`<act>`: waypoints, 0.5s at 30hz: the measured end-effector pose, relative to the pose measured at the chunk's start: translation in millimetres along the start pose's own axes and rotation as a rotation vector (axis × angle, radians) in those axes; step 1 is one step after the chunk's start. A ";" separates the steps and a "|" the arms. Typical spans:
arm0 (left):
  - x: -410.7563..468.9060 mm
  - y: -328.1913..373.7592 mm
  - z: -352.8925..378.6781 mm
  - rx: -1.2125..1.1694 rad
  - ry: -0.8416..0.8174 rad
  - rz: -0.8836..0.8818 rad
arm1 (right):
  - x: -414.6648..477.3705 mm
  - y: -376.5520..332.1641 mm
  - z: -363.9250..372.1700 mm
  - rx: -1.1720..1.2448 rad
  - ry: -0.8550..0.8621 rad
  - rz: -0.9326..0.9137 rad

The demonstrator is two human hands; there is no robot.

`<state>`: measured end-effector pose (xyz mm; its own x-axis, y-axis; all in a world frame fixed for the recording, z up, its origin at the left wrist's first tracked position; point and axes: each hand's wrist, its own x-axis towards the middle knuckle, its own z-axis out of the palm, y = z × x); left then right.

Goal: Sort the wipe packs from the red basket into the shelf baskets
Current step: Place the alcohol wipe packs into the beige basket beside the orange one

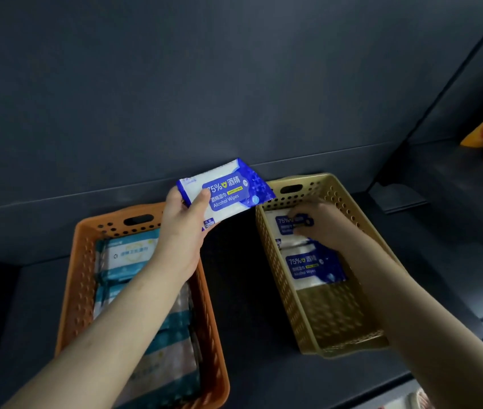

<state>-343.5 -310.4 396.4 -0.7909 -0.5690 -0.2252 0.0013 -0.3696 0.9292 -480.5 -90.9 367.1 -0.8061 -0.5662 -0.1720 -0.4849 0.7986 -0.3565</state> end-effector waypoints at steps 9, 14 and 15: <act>-7.1 8.1 0.9 -0.035 -0.099 -0.130 | -15.6 -21.1 -25.5 0.768 0.087 0.232; -25.8 -1.3 21.0 0.104 -0.316 -0.195 | -47.6 -50.3 -40.4 1.321 -0.060 0.290; -29.1 -3.5 25.3 0.140 -0.311 -0.187 | -53.2 -52.3 -39.5 1.295 0.013 0.299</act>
<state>-336.0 -273.9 407.1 -0.9174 -0.2436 -0.3149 -0.2271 -0.3295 0.9165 -425.6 -94.5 431.1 -0.8310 -0.3964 -0.3904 0.3759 0.1172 -0.9192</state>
